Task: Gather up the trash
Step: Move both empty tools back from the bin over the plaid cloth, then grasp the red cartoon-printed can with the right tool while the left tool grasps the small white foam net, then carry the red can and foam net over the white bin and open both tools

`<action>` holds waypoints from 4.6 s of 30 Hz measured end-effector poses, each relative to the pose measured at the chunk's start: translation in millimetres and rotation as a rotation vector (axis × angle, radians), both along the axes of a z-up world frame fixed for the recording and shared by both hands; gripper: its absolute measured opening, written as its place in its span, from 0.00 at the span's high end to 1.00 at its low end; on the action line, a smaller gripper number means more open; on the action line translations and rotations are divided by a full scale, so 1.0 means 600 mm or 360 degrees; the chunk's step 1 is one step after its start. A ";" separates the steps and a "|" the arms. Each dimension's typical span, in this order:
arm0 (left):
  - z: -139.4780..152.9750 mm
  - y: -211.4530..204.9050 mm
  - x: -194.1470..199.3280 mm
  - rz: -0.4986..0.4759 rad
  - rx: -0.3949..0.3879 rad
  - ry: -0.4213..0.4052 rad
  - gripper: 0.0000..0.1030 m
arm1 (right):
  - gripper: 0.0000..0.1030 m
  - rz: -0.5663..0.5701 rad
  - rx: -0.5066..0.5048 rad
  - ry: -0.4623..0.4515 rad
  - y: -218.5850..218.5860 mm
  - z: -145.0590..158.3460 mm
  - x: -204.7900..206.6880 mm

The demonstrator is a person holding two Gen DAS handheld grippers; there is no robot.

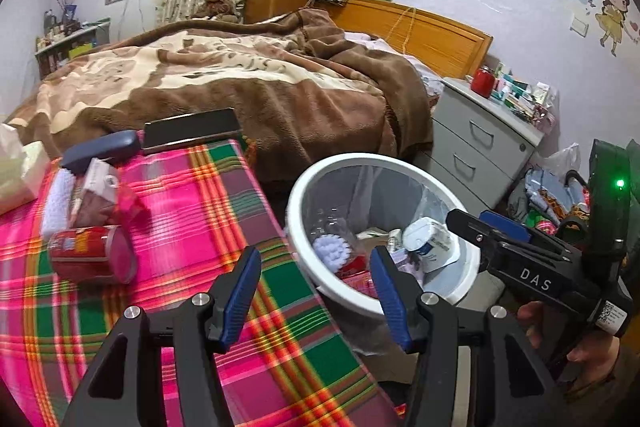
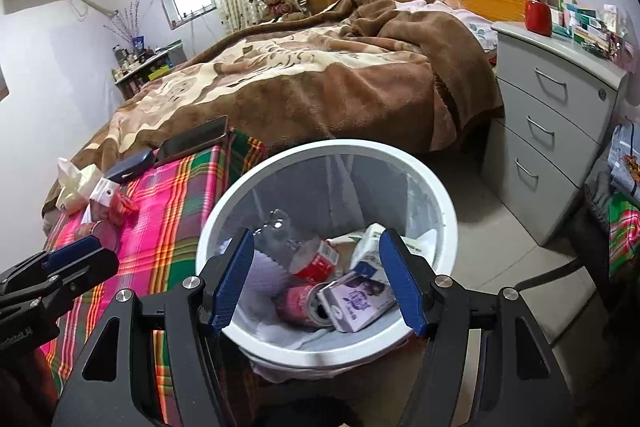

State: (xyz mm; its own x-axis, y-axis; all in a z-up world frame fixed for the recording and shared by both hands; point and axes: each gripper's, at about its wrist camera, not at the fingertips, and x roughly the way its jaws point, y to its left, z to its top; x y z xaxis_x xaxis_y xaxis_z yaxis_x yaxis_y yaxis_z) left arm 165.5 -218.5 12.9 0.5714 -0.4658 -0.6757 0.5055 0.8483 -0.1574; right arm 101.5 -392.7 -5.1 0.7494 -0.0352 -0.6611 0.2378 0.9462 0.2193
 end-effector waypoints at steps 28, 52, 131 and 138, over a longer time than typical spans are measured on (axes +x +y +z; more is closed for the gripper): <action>-0.004 0.306 0.004 0.0510 -0.0047 -0.0018 0.45 | 0.35 0.0474 -0.0073 0.0015 0.193 -0.012 0.069; -0.048 0.439 0.134 0.0581 0.0014 0.0094 0.45 | 0.35 0.1143 -0.0147 -0.0039 0.370 -0.006 0.191; -0.112 0.391 0.261 0.0506 0.0071 0.0258 0.76 | 0.47 0.0866 0.0038 0.0268 0.310 -0.055 0.123; -0.081 0.380 0.178 0.0479 0.0033 0.0193 0.76 | 0.47 0.0831 0.0070 0.0239 0.306 -0.045 0.103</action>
